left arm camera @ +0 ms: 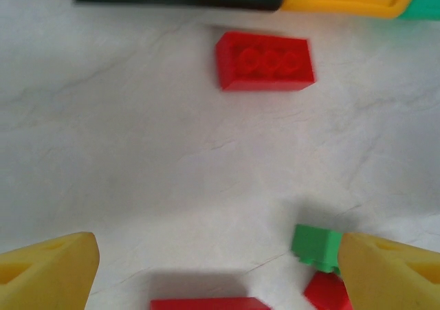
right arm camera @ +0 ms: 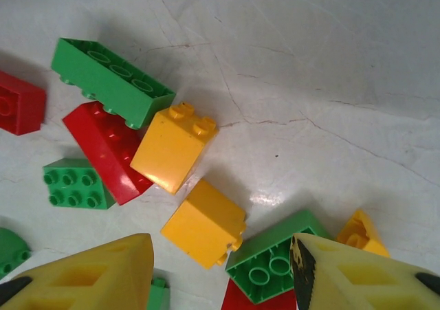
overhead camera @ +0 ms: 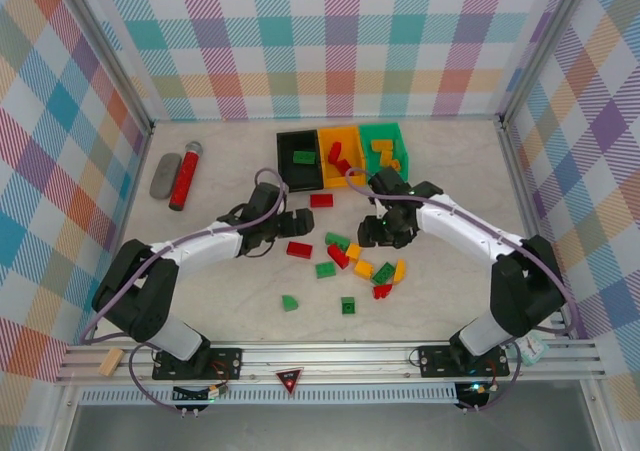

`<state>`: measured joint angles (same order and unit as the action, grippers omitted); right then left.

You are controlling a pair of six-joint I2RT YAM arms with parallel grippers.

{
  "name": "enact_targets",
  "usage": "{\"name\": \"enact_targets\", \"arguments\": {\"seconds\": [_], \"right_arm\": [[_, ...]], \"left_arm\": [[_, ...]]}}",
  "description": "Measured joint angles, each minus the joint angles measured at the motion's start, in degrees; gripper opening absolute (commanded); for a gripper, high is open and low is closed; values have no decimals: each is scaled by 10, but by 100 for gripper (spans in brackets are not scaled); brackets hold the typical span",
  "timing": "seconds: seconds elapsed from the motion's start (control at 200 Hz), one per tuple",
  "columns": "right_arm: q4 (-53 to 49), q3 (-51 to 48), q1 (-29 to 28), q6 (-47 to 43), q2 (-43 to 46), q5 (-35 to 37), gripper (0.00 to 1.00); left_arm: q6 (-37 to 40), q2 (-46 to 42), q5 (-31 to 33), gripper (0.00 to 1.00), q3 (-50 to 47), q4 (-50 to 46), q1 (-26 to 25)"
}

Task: Sort the legos into containers by color
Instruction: Pick up the lego from the center of the table.

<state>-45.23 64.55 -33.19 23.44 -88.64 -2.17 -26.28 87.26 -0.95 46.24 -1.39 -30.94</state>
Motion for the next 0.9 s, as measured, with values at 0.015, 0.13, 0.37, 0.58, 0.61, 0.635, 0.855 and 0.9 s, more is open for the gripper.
{"name": "enact_targets", "arguments": {"seconds": [0.015,0.13,0.37,0.58,0.61,0.635,0.855,0.9], "right_arm": [[4,-4,0,-3,-1,-2,56],[29,-45,0,-29,-5,-27,56],[78,-86,-13,-54,-32,-92,56],[97,-94,-26,-73,-56,-113,57],[97,-94,-28,-77,-57,-114,57],[97,-94,-28,-78,-57,-114,57],[97,-92,-32,-78,-59,-108,52],[97,-92,-32,-76,-60,-108,52]], "left_arm": [[-2,-3,4,90,-7,1,-2],[-23,-35,51,90,-47,-5,-17],[-62,-109,132,90,-39,-28,-68],[-91,-120,195,91,-11,-74,-108],[-95,-125,200,91,-11,-78,-115],[-98,-130,204,91,-11,-82,-120],[-113,-149,221,91,-11,-116,-132],[-114,-150,221,92,-10,-124,-132]]}}
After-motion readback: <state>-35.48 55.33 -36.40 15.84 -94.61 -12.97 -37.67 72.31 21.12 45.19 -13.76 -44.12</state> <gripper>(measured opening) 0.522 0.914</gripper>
